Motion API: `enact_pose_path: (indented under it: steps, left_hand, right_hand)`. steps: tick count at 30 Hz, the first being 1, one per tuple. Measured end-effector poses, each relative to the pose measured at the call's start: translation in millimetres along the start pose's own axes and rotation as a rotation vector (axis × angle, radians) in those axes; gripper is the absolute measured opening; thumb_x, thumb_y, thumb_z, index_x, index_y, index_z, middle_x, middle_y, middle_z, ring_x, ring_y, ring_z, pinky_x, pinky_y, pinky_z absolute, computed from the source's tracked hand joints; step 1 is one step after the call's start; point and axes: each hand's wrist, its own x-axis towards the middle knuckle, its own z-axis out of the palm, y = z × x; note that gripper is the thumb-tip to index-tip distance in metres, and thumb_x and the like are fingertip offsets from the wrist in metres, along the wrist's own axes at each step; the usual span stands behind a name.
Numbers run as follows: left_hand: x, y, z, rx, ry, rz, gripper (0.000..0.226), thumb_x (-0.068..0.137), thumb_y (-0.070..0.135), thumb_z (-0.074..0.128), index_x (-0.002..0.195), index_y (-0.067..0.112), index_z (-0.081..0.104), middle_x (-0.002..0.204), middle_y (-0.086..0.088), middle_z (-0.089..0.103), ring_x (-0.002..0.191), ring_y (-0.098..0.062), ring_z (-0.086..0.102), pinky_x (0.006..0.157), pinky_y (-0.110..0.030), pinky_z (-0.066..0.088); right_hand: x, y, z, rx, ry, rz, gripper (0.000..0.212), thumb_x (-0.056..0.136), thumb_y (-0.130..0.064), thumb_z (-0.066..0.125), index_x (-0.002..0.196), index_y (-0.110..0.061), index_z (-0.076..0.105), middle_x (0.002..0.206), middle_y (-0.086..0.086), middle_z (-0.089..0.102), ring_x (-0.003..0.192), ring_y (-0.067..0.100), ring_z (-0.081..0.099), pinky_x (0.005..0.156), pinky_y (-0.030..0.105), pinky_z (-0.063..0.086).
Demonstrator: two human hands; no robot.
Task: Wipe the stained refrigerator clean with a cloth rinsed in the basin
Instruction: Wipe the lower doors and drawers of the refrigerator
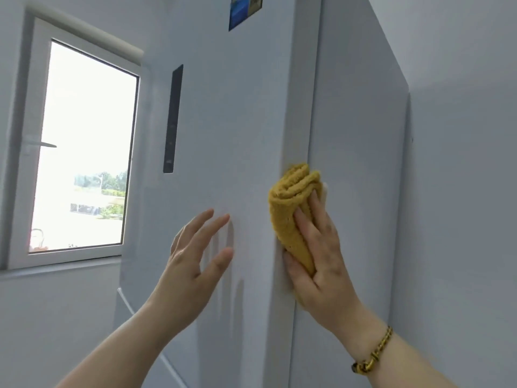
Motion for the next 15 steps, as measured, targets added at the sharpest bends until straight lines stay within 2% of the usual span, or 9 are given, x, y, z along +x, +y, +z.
enact_pose_path:
  steps: [1, 3, 5, 6, 8, 10, 13, 15]
  left_hand:
    - [-13, -5, 3, -0.018, 0.000, -0.009, 0.043, 0.062, 0.066, 0.031, 0.105, 0.070, 0.036, 0.122, 0.043, 0.020, 0.116, 0.025, 0.020, 0.095, -0.005, 0.018]
    - [-41, -15, 10, -0.055, -0.005, -0.061, 0.039, 0.065, 0.063, 0.033, 0.100, 0.081, 0.031, 0.123, 0.040, 0.025, 0.112, 0.033, 0.019, 0.089, 0.005, 0.019]
    - [-64, -21, 18, -0.102, -0.017, -0.152, 0.041, 0.070, 0.057, 0.039, 0.097, 0.084, 0.025, 0.123, 0.041, 0.024, 0.110, 0.036, 0.017, 0.085, 0.008, 0.020]
    - [-77, -23, 23, -0.116, -0.021, -0.188, 0.043, 0.073, 0.050, 0.041, 0.098, 0.083, 0.029, 0.123, 0.041, 0.022, 0.110, 0.036, 0.017, 0.086, 0.008, 0.019]
    - [-95, -26, 30, -0.122, -0.004, -0.215, 0.045, 0.076, 0.039, 0.041, 0.108, 0.069, 0.033, 0.123, 0.040, 0.021, 0.112, 0.032, 0.016, 0.091, 0.001, 0.017]
    - [-108, -28, 35, -0.127, 0.002, -0.258, 0.035, 0.082, 0.034, 0.044, 0.109, 0.055, 0.032, 0.121, 0.038, 0.021, 0.114, 0.026, 0.018, 0.091, 0.002, 0.015]
    - [-120, -32, 35, -0.143, -0.062, -0.283, 0.034, 0.084, 0.024, 0.040, 0.107, 0.049, 0.037, 0.123, 0.035, 0.025, 0.115, 0.025, 0.023, 0.088, 0.010, 0.013]
    - [-125, -33, 35, -0.155, -0.139, -0.287, 0.048, 0.090, 0.005, 0.039, 0.110, 0.048, 0.035, 0.127, 0.034, 0.023, 0.114, 0.031, 0.022, 0.090, 0.011, 0.012]
  right_hand:
    - [-5, 2, -4, 0.032, -0.019, 0.025, 0.052, 0.093, -0.036, 0.041, 0.140, -0.047, 0.020, 0.151, -0.025, 0.006, 0.142, 0.004, 0.007, 0.117, 0.028, 0.011]
    - [3, 0, -14, 0.090, -0.042, 0.093, 0.057, 0.085, -0.023, 0.045, 0.137, -0.039, 0.031, 0.151, -0.017, 0.012, 0.138, -0.005, 0.008, 0.114, 0.017, 0.010]
    - [19, -6, -19, 0.101, -0.057, 0.128, 0.057, 0.083, -0.019, 0.042, 0.138, -0.028, 0.032, 0.148, -0.007, 0.015, 0.136, -0.006, 0.009, 0.112, 0.013, 0.009]
    - [20, -11, -18, 0.111, -0.054, 0.161, 0.054, 0.083, -0.021, 0.041, 0.136, -0.028, 0.030, 0.146, -0.006, 0.014, 0.136, -0.003, 0.010, 0.112, 0.012, 0.008]
    - [13, -20, -11, 0.138, -0.022, 0.213, 0.053, 0.085, -0.025, 0.041, 0.135, -0.033, 0.024, 0.147, -0.012, 0.009, 0.137, 0.002, 0.007, 0.114, 0.015, 0.007]
    - [-14, -31, 3, 0.154, -0.008, 0.237, 0.058, 0.086, -0.026, 0.041, 0.141, -0.037, 0.023, 0.149, -0.020, 0.005, 0.139, 0.003, 0.004, 0.117, 0.025, 0.006]
    - [-83, -45, 19, 0.095, -0.081, 0.189, 0.057, 0.091, -0.027, 0.041, 0.142, -0.042, 0.019, 0.152, -0.023, -0.001, 0.143, 0.013, 0.003, 0.117, 0.033, 0.007]
    - [-128, -53, 23, 0.047, -0.156, 0.171, 0.060, 0.092, -0.023, 0.040, 0.144, -0.040, 0.015, 0.154, -0.019, -0.001, 0.144, 0.015, 0.002, 0.117, 0.030, 0.007]
